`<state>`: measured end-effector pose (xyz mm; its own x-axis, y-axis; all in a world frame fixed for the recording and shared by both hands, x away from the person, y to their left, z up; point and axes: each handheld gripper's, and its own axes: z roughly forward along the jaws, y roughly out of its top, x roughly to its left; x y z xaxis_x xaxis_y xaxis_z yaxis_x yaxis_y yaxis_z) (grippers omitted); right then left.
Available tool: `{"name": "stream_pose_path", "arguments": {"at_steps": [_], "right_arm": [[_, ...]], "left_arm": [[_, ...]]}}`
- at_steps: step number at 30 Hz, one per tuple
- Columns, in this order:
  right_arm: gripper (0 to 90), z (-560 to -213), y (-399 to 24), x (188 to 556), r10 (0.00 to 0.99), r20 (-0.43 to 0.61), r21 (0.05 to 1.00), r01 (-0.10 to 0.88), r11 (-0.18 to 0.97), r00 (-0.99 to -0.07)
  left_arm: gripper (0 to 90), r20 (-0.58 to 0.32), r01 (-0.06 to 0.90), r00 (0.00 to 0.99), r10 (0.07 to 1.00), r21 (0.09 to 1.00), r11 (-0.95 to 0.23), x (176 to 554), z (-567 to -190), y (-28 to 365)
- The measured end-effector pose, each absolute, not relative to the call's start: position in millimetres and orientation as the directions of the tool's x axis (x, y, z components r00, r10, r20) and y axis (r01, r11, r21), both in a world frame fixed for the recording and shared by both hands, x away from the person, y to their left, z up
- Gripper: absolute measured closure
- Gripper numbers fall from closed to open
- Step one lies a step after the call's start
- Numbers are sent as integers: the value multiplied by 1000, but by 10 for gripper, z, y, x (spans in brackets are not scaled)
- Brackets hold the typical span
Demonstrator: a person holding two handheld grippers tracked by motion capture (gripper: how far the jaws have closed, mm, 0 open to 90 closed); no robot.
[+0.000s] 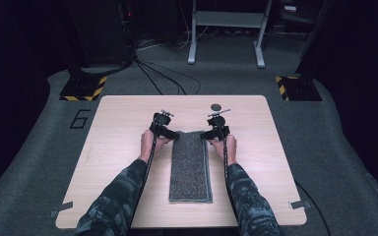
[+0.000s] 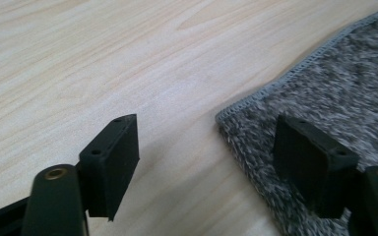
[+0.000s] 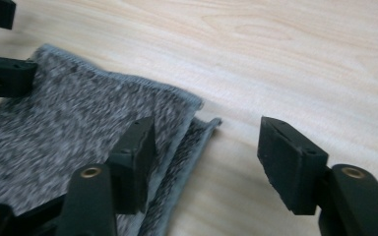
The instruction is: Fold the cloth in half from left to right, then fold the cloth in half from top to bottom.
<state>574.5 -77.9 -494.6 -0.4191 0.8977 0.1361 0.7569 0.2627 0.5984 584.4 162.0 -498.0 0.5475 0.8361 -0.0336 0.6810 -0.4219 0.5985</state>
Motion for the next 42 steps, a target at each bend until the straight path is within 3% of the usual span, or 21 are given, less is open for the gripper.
{"name": "stream_pose_path", "arguments": {"at_steps": [6,12,17,19,23,29,42], "right_arm": [[432,-4994,-732,5813,902,128,589,763,266,-412],[504,-5025,-685,5828,902,116,588,760,275,-416],[665,-5035,-627,5797,893,83,603,736,308,-442],[688,-5037,-631,5795,888,74,604,729,323,-455],[802,-5046,-614,5774,881,101,609,729,312,-462],[854,-5057,-613,5761,875,103,619,719,316,-473],[869,-4966,-593,5689,859,93,668,671,321,-503]], "left_arm": [[325,-48,688,545,837,595,-414,5858,-5046,1622],[440,-30,664,566,824,609,-434,5834,-5048,1607],[553,-18,643,583,813,621,-448,5812,-5053,1580],[568,-18,638,591,806,622,-454,5810,-5051,1575],[721,-27,633,594,804,633,-446,5801,-5057,1555],[847,-34,631,595,803,639,-440,5786,-5065,1526],[864,-52,612,583,811,685,-396,5683,-4985,1626]]}}
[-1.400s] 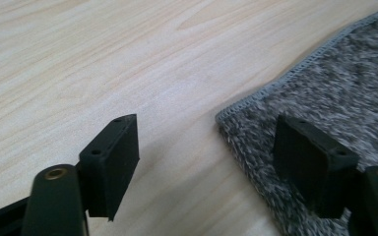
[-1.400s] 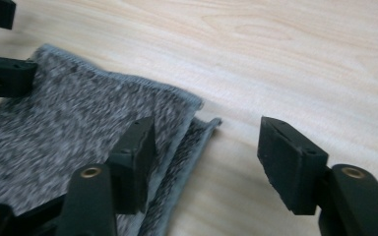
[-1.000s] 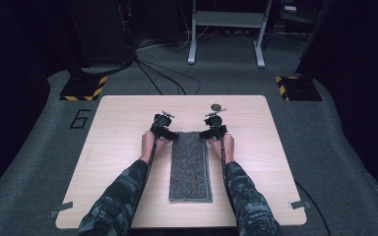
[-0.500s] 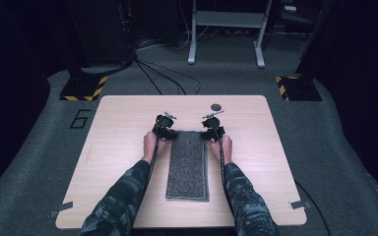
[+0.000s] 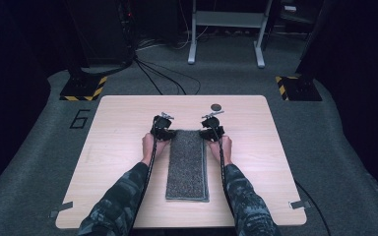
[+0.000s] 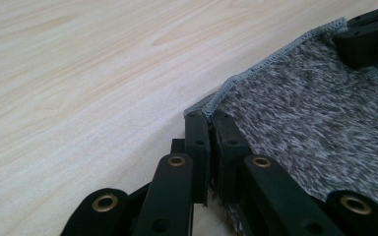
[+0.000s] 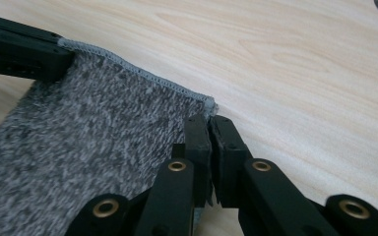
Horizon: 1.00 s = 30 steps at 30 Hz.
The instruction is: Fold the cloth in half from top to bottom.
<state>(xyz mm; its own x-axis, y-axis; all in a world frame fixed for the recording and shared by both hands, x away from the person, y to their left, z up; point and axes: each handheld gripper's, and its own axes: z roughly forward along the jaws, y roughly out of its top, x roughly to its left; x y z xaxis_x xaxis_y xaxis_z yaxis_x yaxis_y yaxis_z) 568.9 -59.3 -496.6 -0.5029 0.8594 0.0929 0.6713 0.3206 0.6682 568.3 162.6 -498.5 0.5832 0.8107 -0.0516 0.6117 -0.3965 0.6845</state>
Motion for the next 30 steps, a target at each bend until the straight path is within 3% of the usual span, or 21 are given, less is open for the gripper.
{"name": "stream_pose_path", "arguments": {"at_steps": [30], "right_arm": [[873,-4440,-651,5380,817,28,787,517,337,-576]], "left_arm": [[866,-33,486,609,792,805,-340,5394,-4482,1761]]}}
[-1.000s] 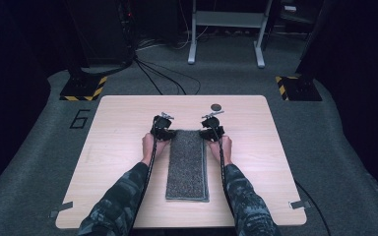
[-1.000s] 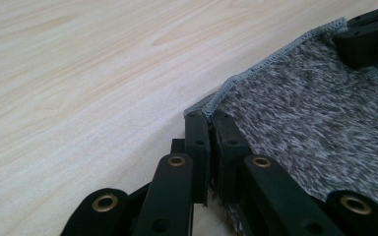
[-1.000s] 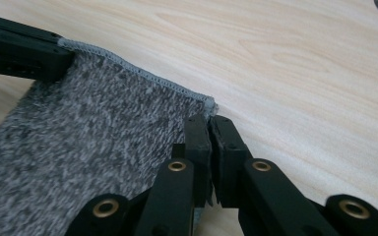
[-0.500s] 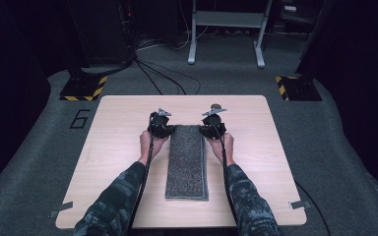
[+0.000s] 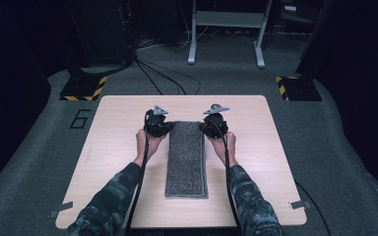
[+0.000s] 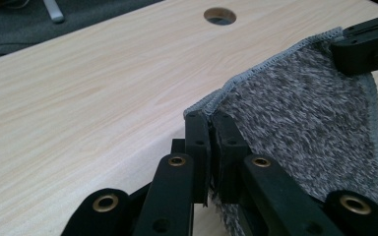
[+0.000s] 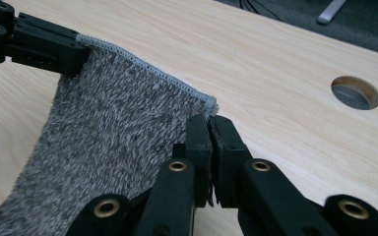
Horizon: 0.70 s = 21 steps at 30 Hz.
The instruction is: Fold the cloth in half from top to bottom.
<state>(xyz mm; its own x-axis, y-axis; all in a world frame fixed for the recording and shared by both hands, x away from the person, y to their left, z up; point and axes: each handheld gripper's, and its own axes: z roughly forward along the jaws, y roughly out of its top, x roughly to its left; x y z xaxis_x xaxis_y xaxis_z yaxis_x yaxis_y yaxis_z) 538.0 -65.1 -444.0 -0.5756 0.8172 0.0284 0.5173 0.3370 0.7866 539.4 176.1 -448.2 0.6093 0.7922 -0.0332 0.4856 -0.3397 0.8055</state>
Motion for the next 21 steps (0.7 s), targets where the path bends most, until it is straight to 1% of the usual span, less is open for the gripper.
{"name": "stream_pose_path", "arguments": {"at_steps": [10,15,17,21], "right_arm": [[873,-4302,-764,5173,801,29,821,471,322,-597],[873,-4240,-769,4992,785,7,839,430,332,-620],[872,-4230,-768,4959,783,14,840,431,328,-622],[872,-4201,-771,4804,771,1,855,401,330,-637]], "left_arm": [[866,-10,437,645,765,825,-357,5182,-4358,1743],[865,-6,411,663,749,839,-357,5033,-4316,1752],[865,-7,412,665,747,837,-359,5009,-4307,1760],[865,-7,404,671,741,841,-359,4901,-4302,1805]]}}
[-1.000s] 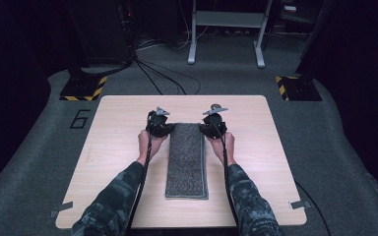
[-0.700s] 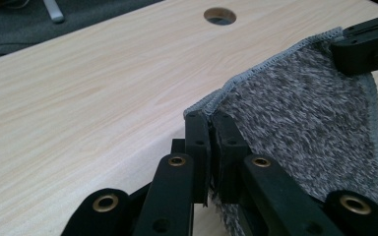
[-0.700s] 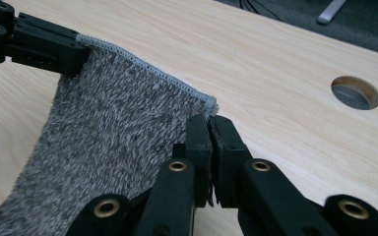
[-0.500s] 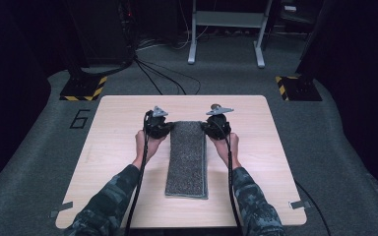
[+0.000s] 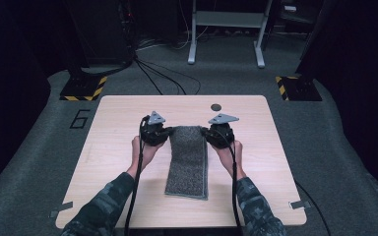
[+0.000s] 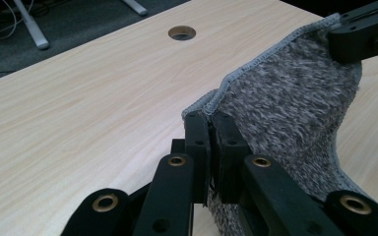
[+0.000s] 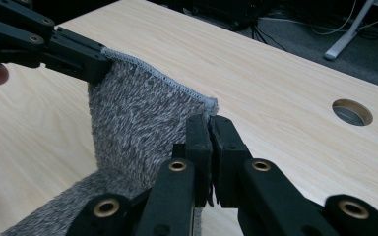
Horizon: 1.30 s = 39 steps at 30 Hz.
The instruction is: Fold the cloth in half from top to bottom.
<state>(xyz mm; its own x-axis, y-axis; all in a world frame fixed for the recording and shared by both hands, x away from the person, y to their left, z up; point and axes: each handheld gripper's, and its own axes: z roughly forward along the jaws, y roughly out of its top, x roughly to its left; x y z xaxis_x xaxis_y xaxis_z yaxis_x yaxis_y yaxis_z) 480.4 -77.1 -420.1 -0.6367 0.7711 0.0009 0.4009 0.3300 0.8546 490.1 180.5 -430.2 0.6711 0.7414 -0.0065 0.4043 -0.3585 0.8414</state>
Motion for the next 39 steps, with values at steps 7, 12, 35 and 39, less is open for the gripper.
{"name": "stream_pose_path", "arguments": {"at_steps": [7,12,35,39], "right_arm": [[872,-4224,-762,4649,762,-7,859,386,336,-648],[871,-4271,-778,4504,755,-3,862,381,334,-655],[868,-4656,-861,4033,736,15,822,428,377,-677],[867,-4672,-902,3955,725,13,818,424,388,-688]], "left_arm": [[865,-16,410,680,733,837,-362,4770,-4317,1849],[865,-14,405,688,726,837,-368,4660,-4344,1848],[861,-69,459,725,685,791,-406,4244,-4703,1799],[860,-63,448,733,677,794,-411,4178,-4695,1802]]}}
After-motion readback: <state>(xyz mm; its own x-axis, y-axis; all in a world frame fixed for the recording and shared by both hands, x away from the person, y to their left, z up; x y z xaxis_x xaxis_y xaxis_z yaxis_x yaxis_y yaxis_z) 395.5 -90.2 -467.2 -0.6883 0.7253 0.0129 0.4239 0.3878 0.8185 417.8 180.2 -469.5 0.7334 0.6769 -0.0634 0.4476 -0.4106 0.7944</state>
